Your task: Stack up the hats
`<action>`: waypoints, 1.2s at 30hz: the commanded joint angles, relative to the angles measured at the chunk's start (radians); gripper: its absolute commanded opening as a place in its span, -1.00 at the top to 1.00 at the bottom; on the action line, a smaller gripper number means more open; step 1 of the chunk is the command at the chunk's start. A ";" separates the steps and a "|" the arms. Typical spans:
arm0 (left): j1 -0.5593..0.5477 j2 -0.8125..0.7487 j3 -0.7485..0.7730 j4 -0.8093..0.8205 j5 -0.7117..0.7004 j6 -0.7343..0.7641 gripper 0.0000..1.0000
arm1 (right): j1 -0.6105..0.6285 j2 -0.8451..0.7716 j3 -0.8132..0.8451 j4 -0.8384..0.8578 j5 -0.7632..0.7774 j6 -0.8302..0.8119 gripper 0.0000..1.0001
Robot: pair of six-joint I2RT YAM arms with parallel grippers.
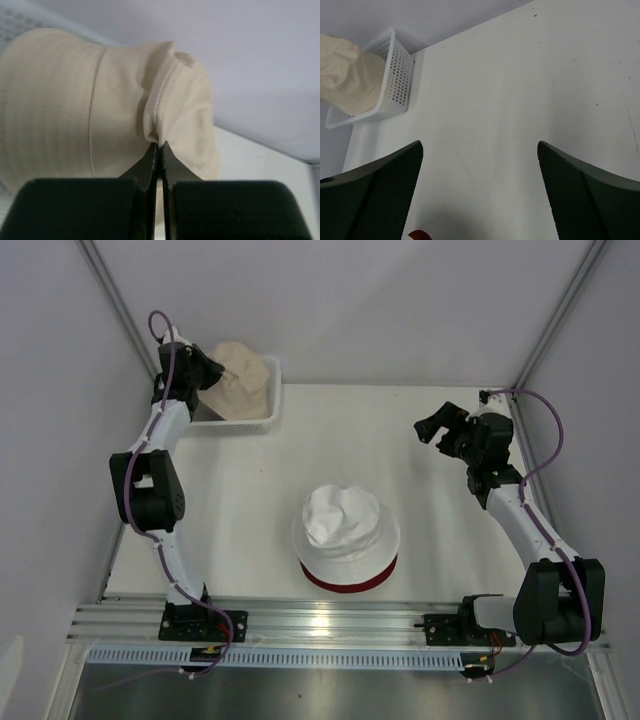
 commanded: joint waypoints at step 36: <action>-0.305 -0.470 -0.684 1.284 0.472 -1.191 0.99 | -0.002 -0.182 -0.132 0.207 -0.134 0.128 -0.98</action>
